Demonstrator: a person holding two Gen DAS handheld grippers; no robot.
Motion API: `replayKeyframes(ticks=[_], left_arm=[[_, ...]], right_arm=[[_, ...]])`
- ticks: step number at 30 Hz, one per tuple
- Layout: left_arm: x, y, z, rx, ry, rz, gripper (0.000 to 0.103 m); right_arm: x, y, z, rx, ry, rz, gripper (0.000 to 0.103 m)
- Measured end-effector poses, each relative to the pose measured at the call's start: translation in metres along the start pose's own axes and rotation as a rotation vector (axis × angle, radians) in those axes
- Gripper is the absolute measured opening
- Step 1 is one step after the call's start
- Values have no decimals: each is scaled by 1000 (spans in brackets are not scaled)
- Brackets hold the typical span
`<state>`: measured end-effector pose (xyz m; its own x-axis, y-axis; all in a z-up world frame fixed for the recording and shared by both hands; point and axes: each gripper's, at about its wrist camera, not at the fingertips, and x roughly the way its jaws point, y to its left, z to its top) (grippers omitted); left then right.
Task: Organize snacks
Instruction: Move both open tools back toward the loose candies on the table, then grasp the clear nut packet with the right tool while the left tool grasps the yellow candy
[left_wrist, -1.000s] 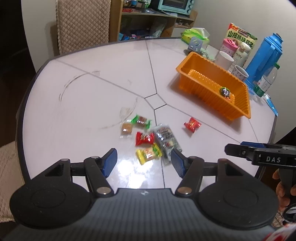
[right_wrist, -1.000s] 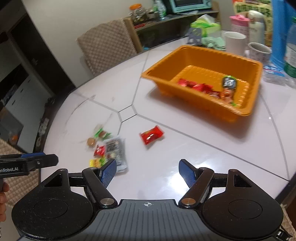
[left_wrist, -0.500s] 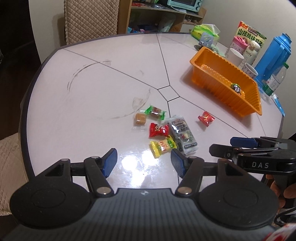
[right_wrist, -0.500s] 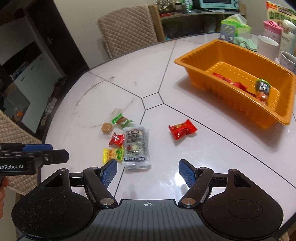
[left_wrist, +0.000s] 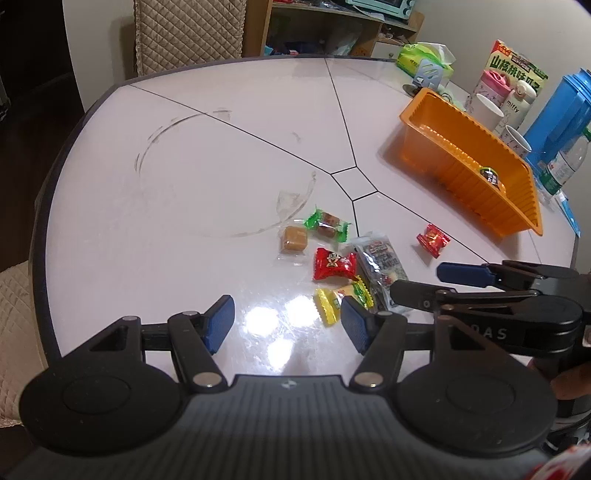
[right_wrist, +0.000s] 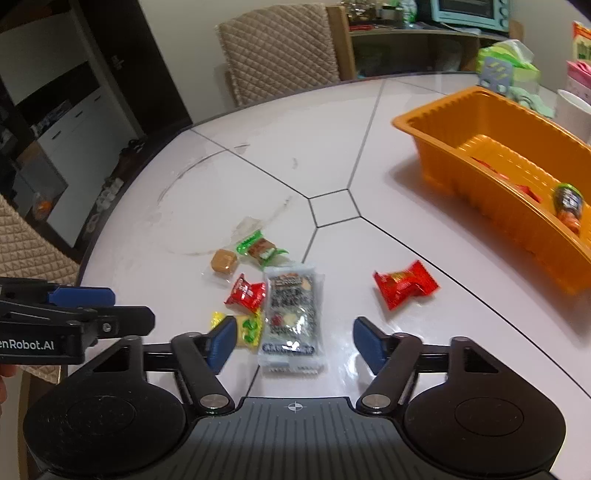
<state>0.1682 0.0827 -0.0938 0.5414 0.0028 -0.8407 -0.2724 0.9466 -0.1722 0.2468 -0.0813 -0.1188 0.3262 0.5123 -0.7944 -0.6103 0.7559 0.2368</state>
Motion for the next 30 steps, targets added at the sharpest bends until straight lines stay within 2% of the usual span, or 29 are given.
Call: replayKeyframes(ticks=[15,22,24,30], left_arm=[[22,5,8,-1,26,2,60],[28,-1,8,32,32,-14,60],[29,-2,8,39,35,-19,60],[32,-10,8,92,38,-40,60]], right_arm=[[36,4,10,-60,37,-24,49],[41,5,7,-105,41,-23,46],[41,6,5,-124,38,-26,40],[36,1,2,-134,42,-32,38]])
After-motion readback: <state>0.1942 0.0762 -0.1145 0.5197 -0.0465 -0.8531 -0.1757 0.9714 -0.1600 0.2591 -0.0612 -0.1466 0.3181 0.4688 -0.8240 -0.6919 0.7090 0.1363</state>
